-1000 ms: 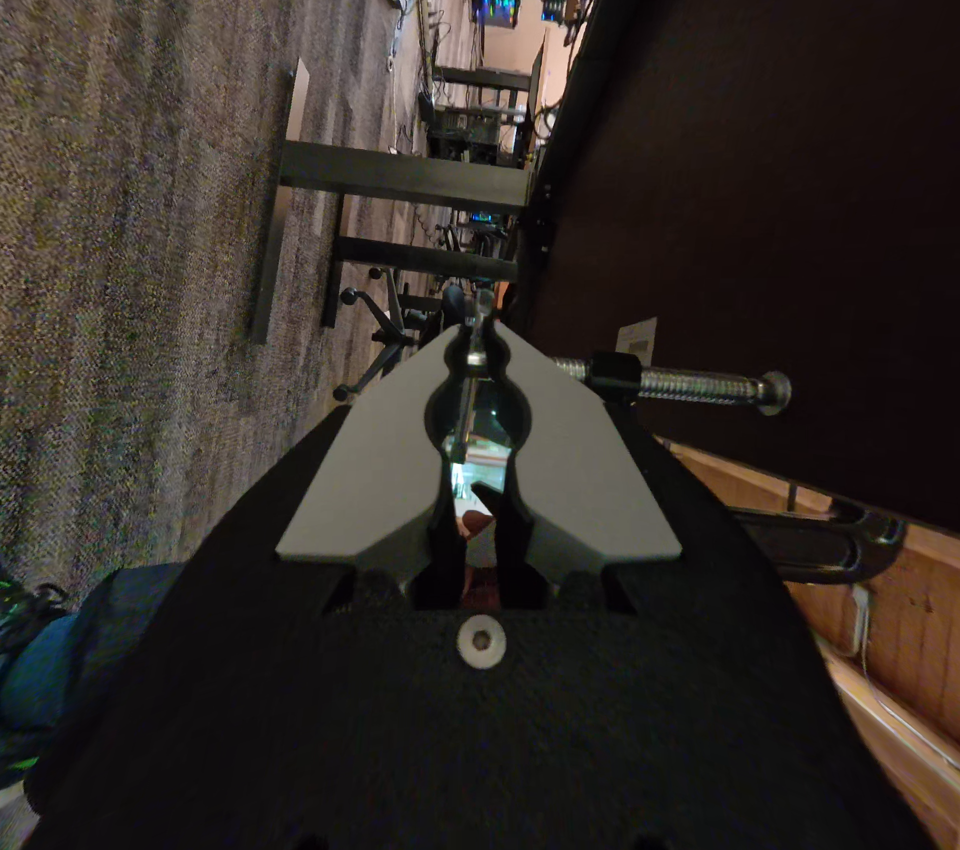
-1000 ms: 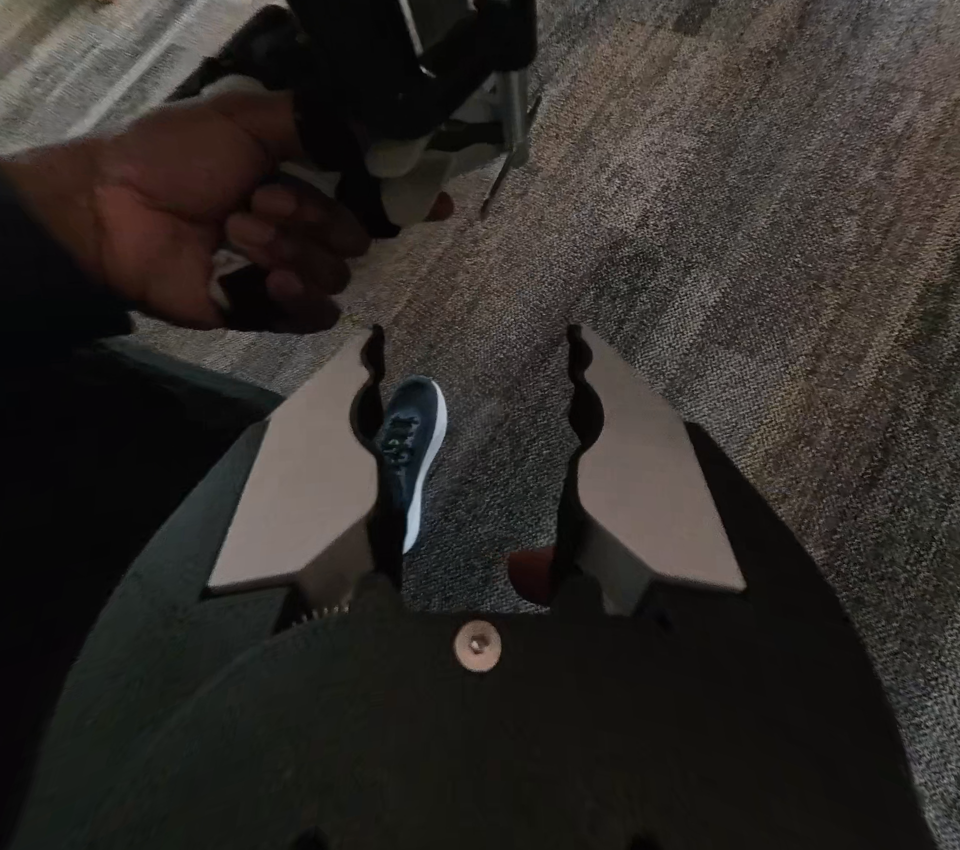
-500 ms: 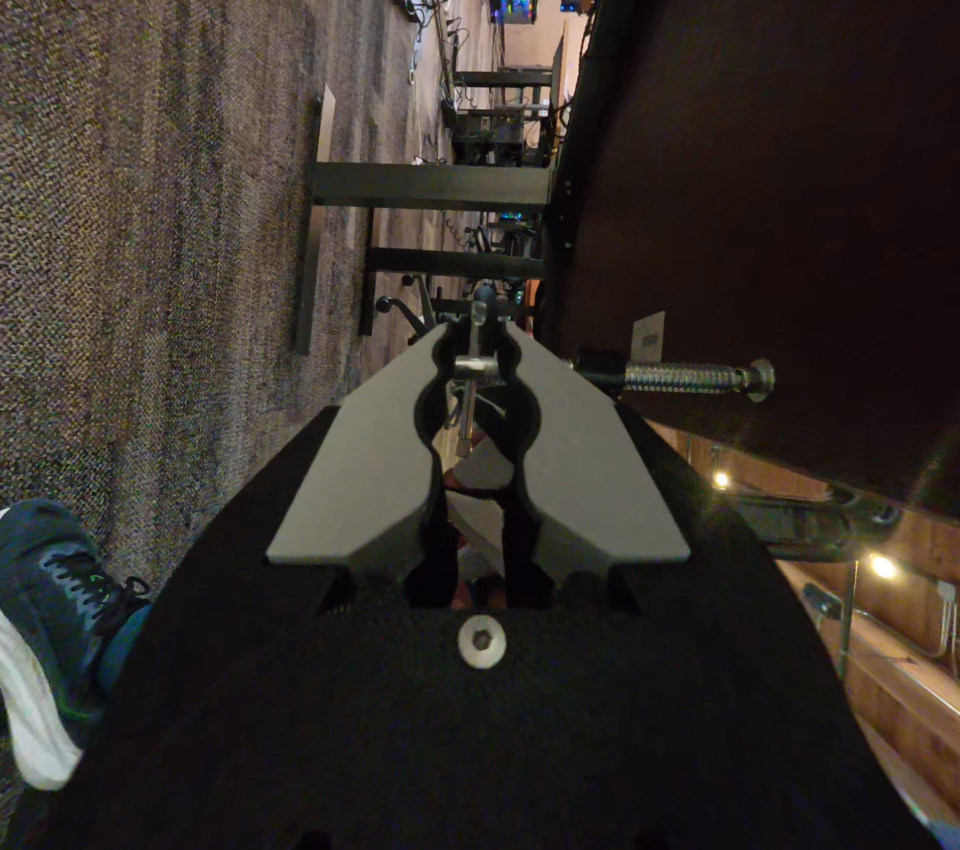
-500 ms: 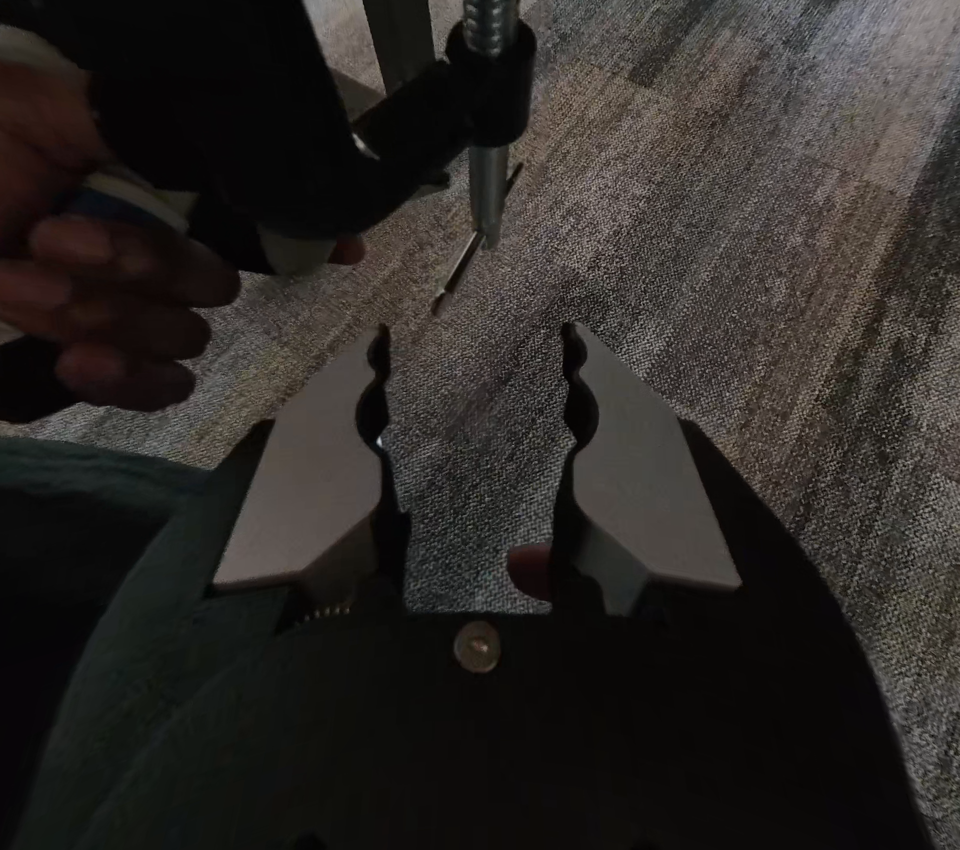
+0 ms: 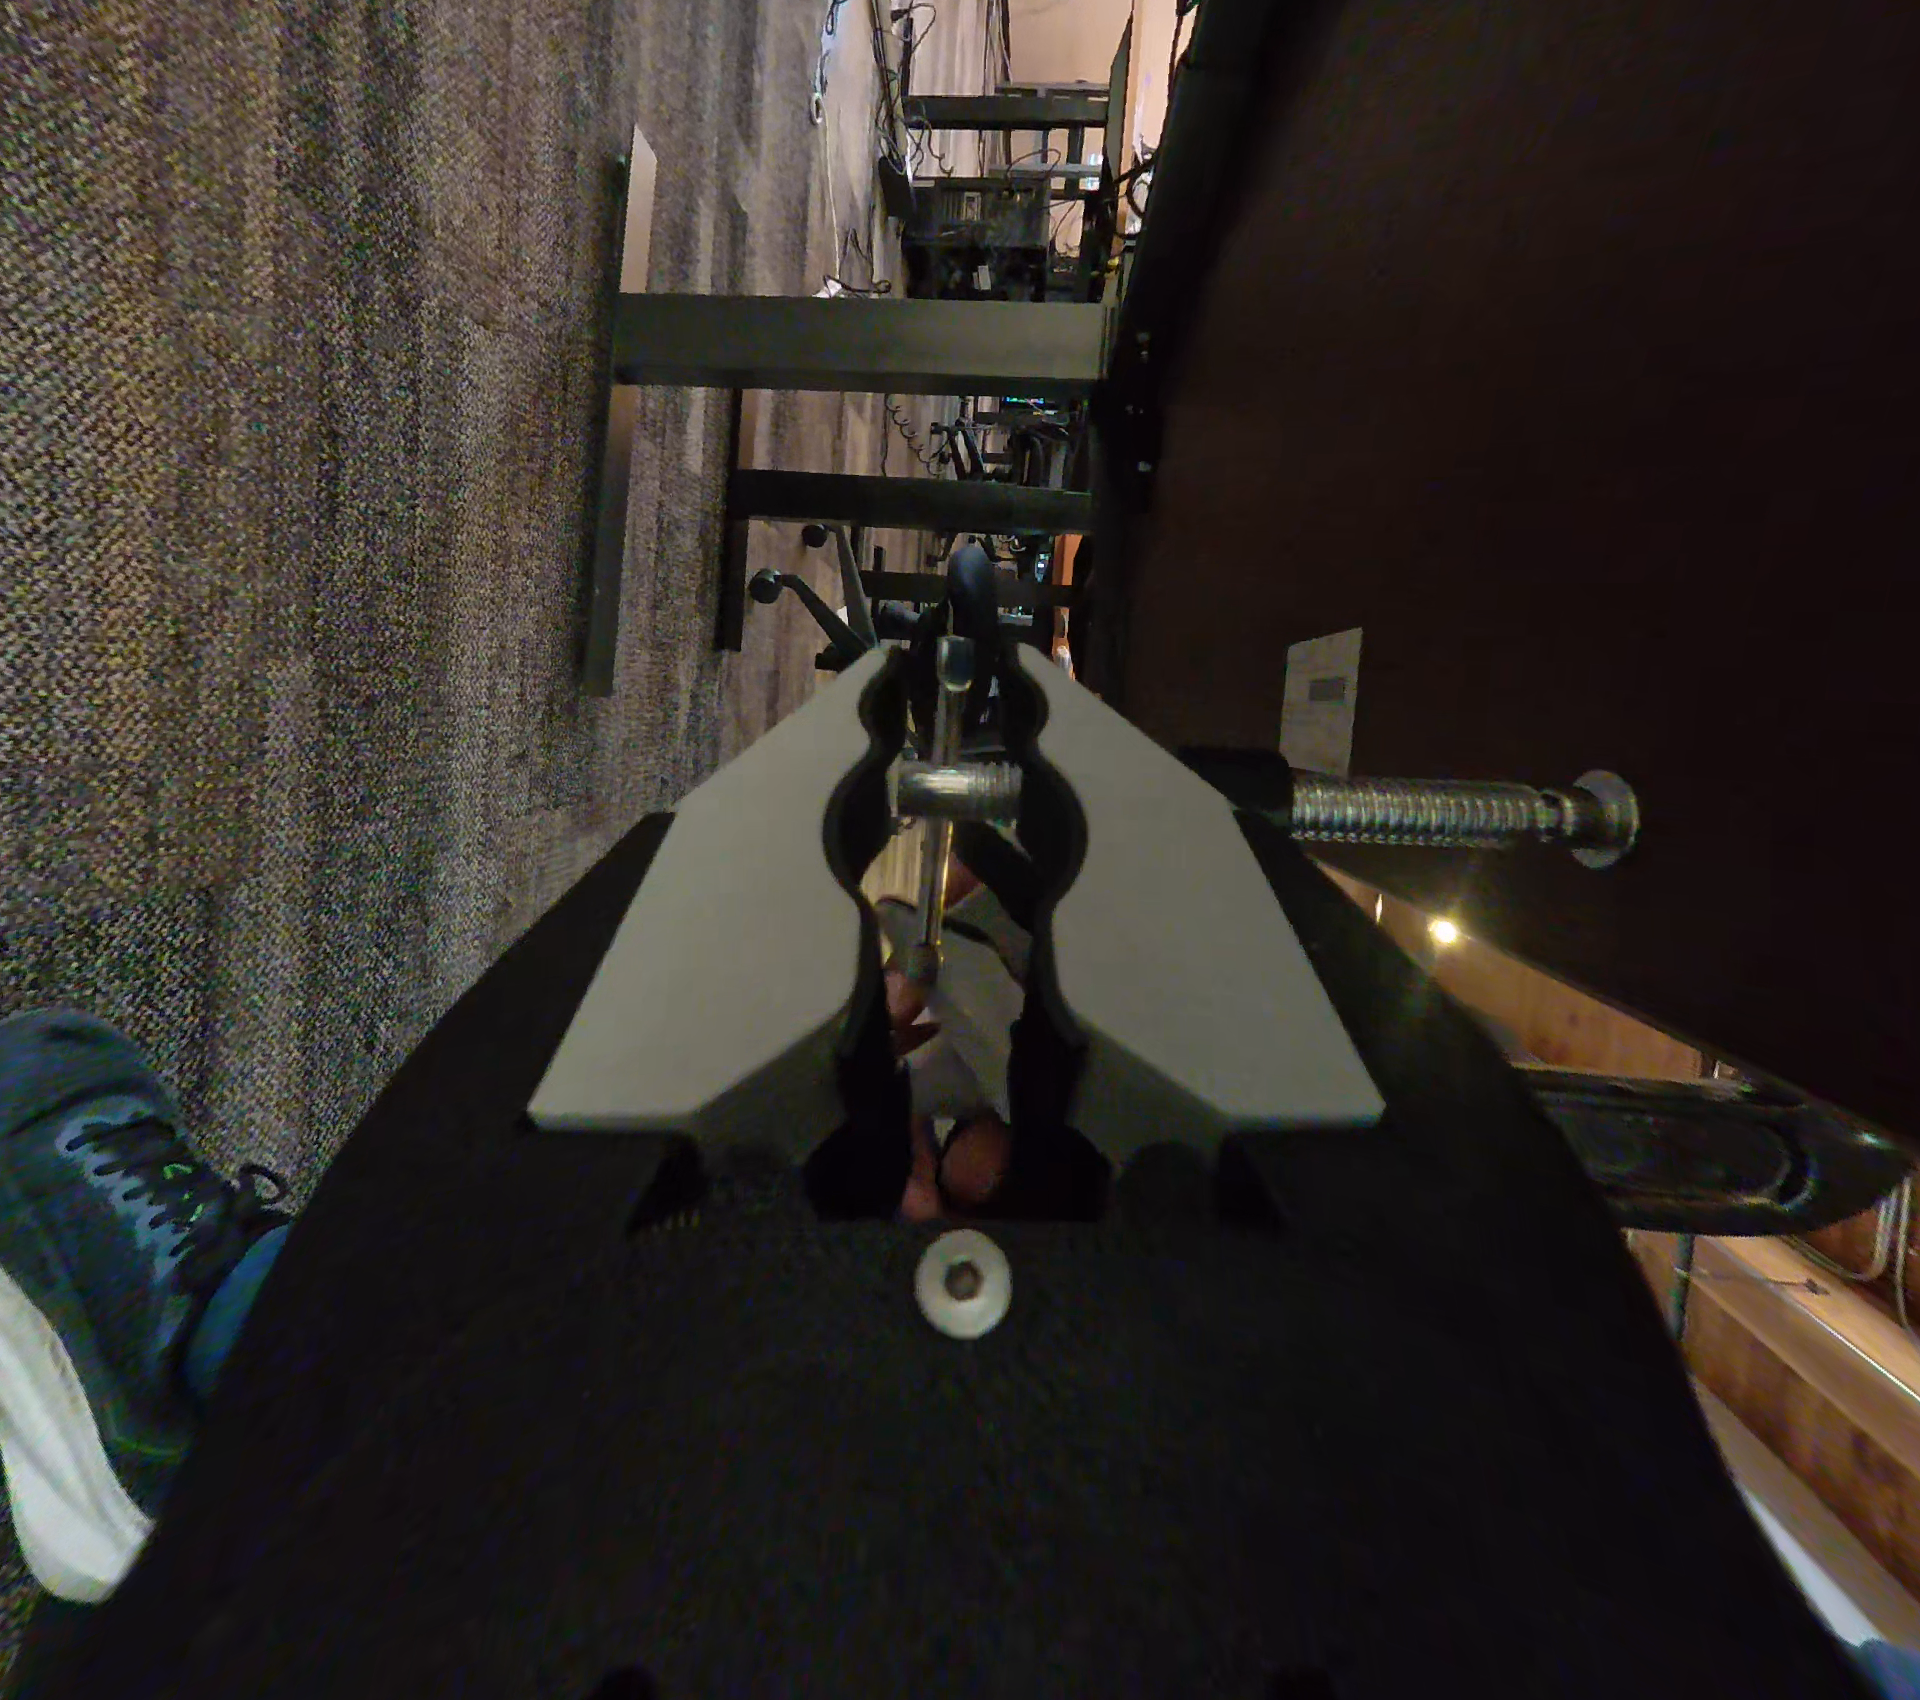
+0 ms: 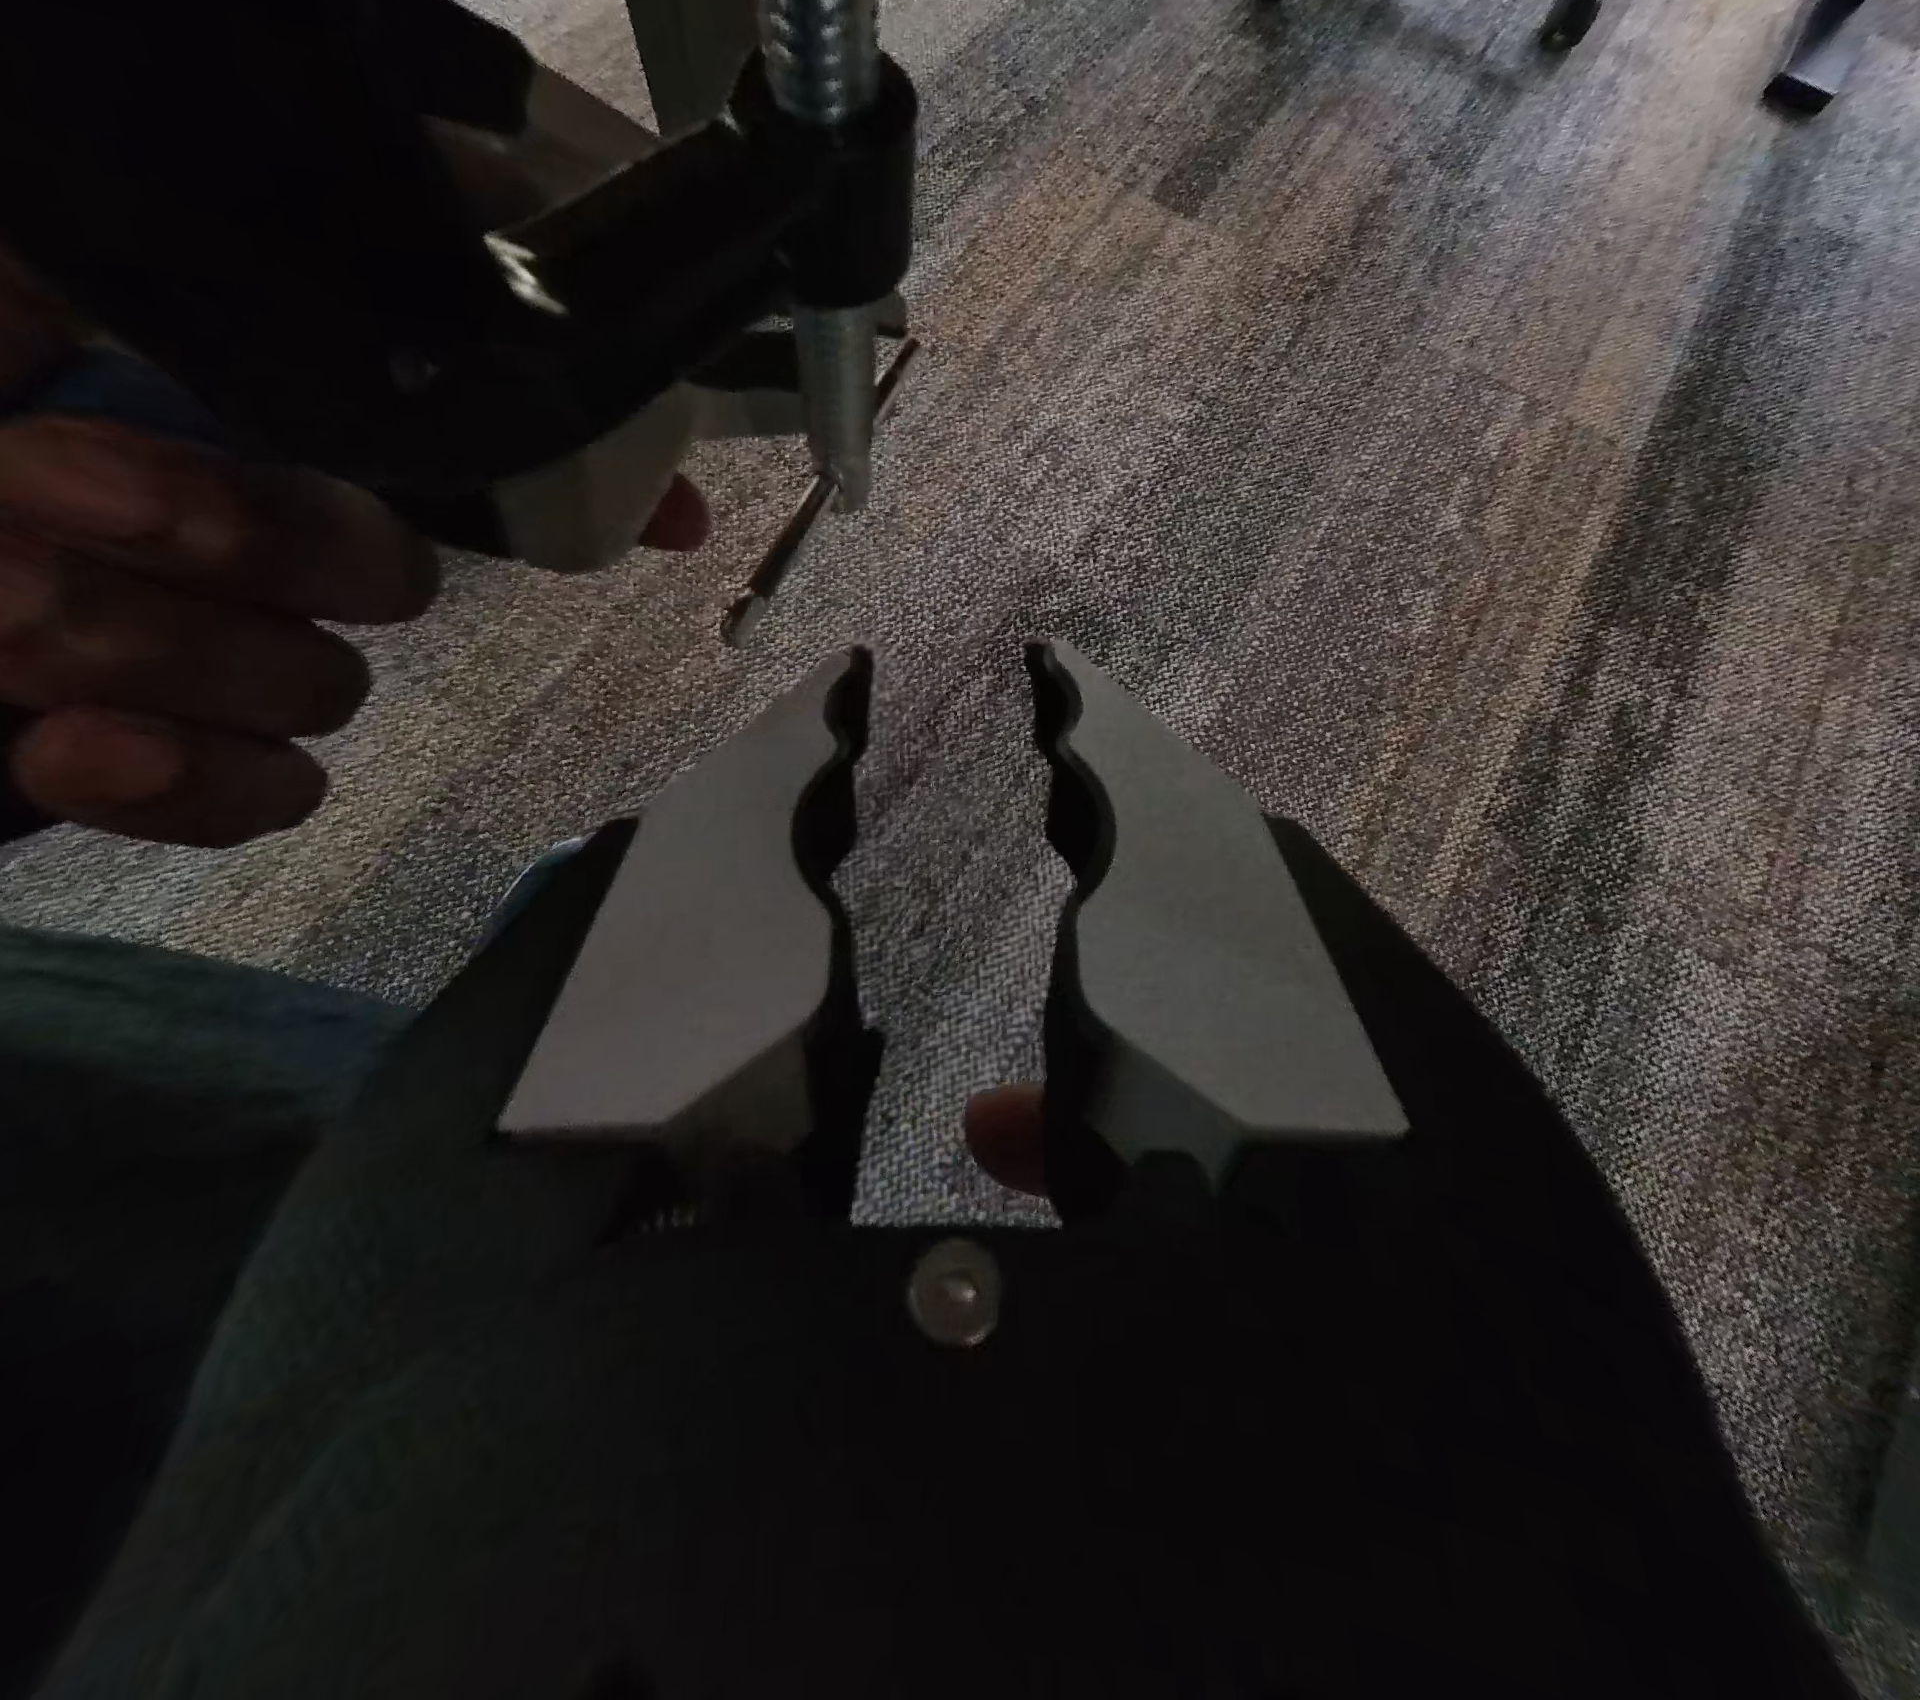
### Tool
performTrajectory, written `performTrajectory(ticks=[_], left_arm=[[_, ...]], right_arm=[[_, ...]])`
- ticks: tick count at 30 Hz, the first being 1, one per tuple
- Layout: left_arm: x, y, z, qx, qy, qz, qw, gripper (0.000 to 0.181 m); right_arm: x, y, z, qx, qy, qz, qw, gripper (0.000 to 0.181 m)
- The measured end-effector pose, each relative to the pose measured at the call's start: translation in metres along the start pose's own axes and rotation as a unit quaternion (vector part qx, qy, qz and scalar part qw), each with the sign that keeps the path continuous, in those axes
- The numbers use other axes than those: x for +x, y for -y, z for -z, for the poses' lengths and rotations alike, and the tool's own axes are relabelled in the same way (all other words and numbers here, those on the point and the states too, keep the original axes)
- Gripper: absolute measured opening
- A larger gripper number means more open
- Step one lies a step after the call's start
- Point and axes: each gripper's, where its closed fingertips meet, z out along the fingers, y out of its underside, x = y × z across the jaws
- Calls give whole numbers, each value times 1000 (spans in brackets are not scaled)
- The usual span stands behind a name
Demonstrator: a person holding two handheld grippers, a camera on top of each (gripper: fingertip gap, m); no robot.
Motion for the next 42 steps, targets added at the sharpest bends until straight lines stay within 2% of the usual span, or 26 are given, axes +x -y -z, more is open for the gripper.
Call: performTrajectory(ticks=[6, 11, 27, 37, 40, 42], left_arm=[[0, 4, -1, 7, 2, -1, 1000, 28], [1, 9, -3, 12, 7, -7, 1000, 29], [0, 4, -6, -14, 25, -20, 999, 33], [1, -3, -8, -34, 22, -20, 999, 33], [1, -7, -10, -46, 17, -13, 999, 31], [0, -9, -10, -50, 19, -12, 998, 24]], right_arm=[[-21, -10, 4, -22, 46, -7, 999, 62], [-30, -11, 0, -21, 46, 15, 999, 68], [-25, 8, -9, -1, 39, 58, 998, 55], [-23, 8, -13, -6, 53, 84, 995, 38], [-24, 9, -13, -6, 56, 85, 995, 33], [-24, 9, -12, -7, 58, 90, 994, 31]])
